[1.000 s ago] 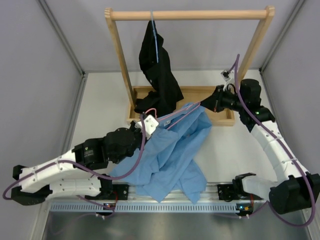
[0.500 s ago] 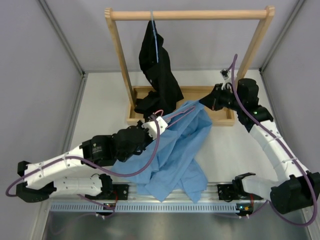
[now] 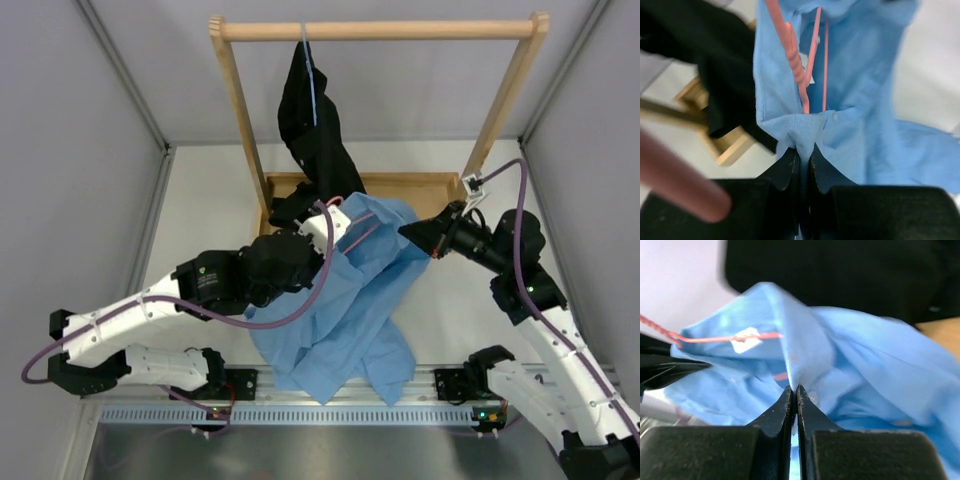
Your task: Place the shirt on the hanger
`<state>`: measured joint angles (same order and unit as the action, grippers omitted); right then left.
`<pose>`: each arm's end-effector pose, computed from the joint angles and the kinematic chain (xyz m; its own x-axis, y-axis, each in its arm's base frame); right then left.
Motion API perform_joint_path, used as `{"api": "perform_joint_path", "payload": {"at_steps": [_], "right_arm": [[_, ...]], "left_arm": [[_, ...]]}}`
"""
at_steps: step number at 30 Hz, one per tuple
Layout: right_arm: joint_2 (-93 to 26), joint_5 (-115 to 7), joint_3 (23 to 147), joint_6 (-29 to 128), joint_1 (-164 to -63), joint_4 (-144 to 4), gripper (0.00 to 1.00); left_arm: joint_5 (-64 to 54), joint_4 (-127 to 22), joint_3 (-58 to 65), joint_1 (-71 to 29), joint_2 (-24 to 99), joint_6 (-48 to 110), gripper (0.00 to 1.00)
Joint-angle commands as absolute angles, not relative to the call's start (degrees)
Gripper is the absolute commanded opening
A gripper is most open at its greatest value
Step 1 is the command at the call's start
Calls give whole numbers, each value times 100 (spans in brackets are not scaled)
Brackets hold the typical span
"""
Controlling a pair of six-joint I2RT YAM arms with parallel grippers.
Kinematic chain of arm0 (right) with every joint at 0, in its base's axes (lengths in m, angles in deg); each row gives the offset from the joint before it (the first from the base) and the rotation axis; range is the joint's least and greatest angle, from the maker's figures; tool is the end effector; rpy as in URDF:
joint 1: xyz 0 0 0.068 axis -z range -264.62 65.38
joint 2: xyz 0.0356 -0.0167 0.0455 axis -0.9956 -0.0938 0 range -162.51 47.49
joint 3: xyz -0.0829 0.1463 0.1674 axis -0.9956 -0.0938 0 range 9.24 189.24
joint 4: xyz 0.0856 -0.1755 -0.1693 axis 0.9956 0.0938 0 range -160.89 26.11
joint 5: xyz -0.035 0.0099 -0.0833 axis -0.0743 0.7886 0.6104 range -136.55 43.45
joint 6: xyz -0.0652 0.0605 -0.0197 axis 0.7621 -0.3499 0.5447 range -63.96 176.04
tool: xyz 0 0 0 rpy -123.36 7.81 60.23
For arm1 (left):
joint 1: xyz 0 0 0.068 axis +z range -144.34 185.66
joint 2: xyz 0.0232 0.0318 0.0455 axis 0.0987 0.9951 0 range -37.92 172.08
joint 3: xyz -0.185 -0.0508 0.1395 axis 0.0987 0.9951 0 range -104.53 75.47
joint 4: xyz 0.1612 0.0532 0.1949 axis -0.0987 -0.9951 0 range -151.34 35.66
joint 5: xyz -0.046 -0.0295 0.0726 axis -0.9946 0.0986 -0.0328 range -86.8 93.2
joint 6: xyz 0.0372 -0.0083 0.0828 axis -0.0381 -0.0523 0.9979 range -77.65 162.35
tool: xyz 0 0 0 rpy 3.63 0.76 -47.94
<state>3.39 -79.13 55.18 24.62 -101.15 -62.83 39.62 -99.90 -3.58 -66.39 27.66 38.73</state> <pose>0.2162 0.1099 0.3236 -0.4811 0.3153 -0.8180 -0.5885 0.5754 0.5680 0.1280 -0.2377 0.3605 -0.2019 0.4586 -0.8654 0.5990 0.7569 0.2614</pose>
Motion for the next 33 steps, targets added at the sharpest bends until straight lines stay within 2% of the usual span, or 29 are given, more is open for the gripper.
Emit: {"api": "perform_joint_path", "payload": {"at_steps": [1, 4, 9, 11, 14, 15, 18, 23, 24, 26, 29, 33], "right_arm": [[688, -7943, 5854, 2000, -10737, -6791, 0], [793, -7802, 6154, 1914, -11299, -6623, 0], [1144, -7267, 5680, 1965, -12266, -6518, 0], [1364, -7108, 5478, 2158, -12320, -6151, 2], [1997, -6782, 5267, 2404, -12320, -5728, 29], [2155, -6730, 5266, 2501, -12311, -5300, 49], [2621, -6458, 5441, 2975, -12320, -4308, 59], [2833, -5702, 6510, 3696, -12320, -3196, 64], [2772, -5648, 6706, 3793, -12320, -3091, 65], [2535, -5901, 7170, 4179, -12320, -3028, 65], [2078, -6972, 7621, 4628, -12320, -3204, 65], [1481, -9201, 7797, 4840, -12320, -3852, 64]], "left_arm": [[1520, -9171, -820, -6658, 2615, 3865, 0], [726, -8801, -1004, -6658, 2606, 3726, 0], [1233, -7941, -716, -6658, 2317, 3593, 0], [1417, -7755, -478, -6658, 2176, 3619, 0], [1462, -7614, -250, -6658, 2070, 3760, 0], [1523, -7579, -180, -6658, 2026, 3778, 0], [1568, -7377, 101, -6658, 1851, 3961, 0], [927, -7086, 463, -6658, 1639, 4384, 0], [491, -7095, 454, -6658, 1691, 4480, 0], [-46, -7147, 436, -6658, 1779, 4507, 0], [-979, -7139, 393, -6658, 2025, 4534, 0], [-1833, -7156, 217, -6658, 2473, 4525, 0]]}}
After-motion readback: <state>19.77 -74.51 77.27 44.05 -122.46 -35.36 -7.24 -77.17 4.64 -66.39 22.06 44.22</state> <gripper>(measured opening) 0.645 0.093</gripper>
